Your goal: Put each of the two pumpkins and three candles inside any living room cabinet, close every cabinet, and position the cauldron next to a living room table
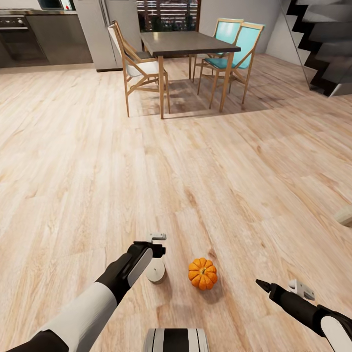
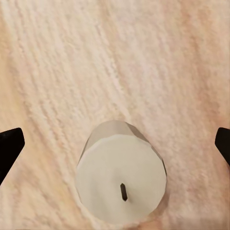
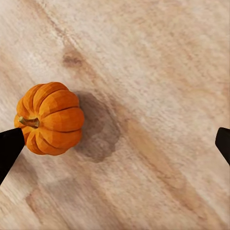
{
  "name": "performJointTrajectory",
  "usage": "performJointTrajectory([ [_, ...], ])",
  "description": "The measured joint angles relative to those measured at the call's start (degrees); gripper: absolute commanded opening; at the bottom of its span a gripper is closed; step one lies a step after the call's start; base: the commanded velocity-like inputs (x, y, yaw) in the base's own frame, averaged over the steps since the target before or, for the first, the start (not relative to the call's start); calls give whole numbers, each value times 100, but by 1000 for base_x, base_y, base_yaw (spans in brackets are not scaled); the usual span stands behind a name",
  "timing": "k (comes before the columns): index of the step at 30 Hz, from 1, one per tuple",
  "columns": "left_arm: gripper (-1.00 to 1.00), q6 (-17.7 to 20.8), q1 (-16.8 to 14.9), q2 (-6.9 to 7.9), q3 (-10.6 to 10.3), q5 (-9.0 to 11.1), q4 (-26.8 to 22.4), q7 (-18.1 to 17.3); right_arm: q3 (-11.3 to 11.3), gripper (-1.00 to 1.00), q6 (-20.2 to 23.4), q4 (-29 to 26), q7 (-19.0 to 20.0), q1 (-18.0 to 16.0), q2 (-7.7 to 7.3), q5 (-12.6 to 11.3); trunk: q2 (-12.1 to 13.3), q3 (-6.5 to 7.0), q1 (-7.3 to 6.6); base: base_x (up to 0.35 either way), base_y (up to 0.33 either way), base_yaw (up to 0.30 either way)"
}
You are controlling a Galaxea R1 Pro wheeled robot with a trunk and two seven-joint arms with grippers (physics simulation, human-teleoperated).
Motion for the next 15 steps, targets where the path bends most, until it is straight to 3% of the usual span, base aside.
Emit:
performJointTrajectory([
  [4,100,21,-3,-4,-1,0,15,-8,0,100,0,0,0,0,0,-2,-5,-88,11,0,0,0],
  [15,100,46,-4,-12,-1,0,40,-19,0,100,0,0,0,0,0,-3,-5,-89,10,0,0,0],
])
